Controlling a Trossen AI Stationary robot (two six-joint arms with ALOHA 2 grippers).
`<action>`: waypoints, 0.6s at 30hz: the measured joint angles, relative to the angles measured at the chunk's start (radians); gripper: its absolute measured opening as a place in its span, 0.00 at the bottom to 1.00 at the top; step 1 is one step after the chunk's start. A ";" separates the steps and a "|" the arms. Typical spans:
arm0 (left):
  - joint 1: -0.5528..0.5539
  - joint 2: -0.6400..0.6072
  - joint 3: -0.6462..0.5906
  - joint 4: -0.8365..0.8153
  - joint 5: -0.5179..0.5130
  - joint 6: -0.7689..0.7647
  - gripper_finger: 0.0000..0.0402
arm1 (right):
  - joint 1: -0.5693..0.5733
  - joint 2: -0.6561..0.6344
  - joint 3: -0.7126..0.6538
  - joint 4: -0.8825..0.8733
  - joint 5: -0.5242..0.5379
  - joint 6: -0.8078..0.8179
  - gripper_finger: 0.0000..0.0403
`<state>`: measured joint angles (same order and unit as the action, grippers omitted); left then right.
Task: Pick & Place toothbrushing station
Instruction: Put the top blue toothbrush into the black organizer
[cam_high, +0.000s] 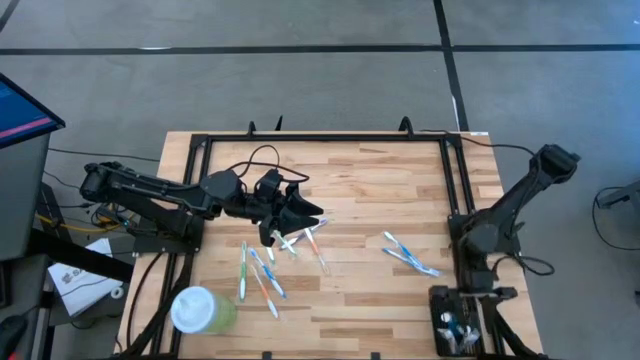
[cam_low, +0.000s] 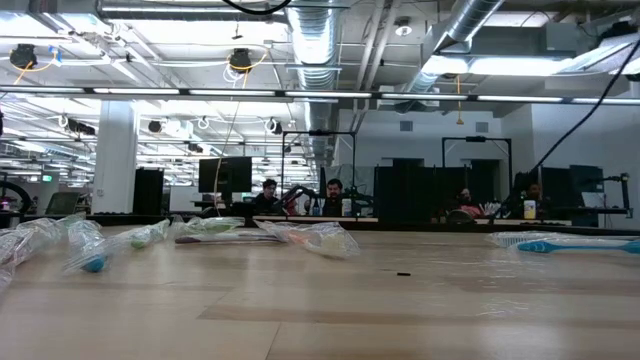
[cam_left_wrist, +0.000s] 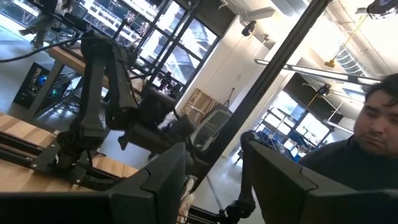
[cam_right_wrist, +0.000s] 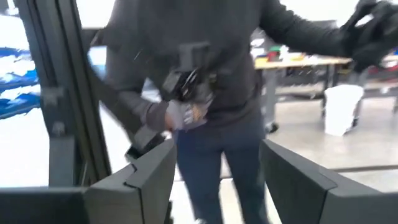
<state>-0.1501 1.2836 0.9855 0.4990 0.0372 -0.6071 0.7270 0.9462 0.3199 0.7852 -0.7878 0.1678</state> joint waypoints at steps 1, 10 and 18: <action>0.000 0.000 0.000 0.001 0.000 0.000 0.42 | -0.023 -0.022 0.000 0.000 0.000 0.017 0.55; 0.000 0.000 0.000 0.052 -0.042 -0.008 0.42 | -0.302 -0.136 0.038 0.015 0.117 0.318 0.55; -0.001 0.000 0.001 0.106 -0.046 -0.068 0.42 | -0.564 -0.093 0.122 -0.029 0.157 0.621 0.55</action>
<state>-0.1513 1.2839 0.9863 0.6048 -0.0090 -0.6748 0.1625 0.8529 0.4421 0.7557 -0.6308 0.7888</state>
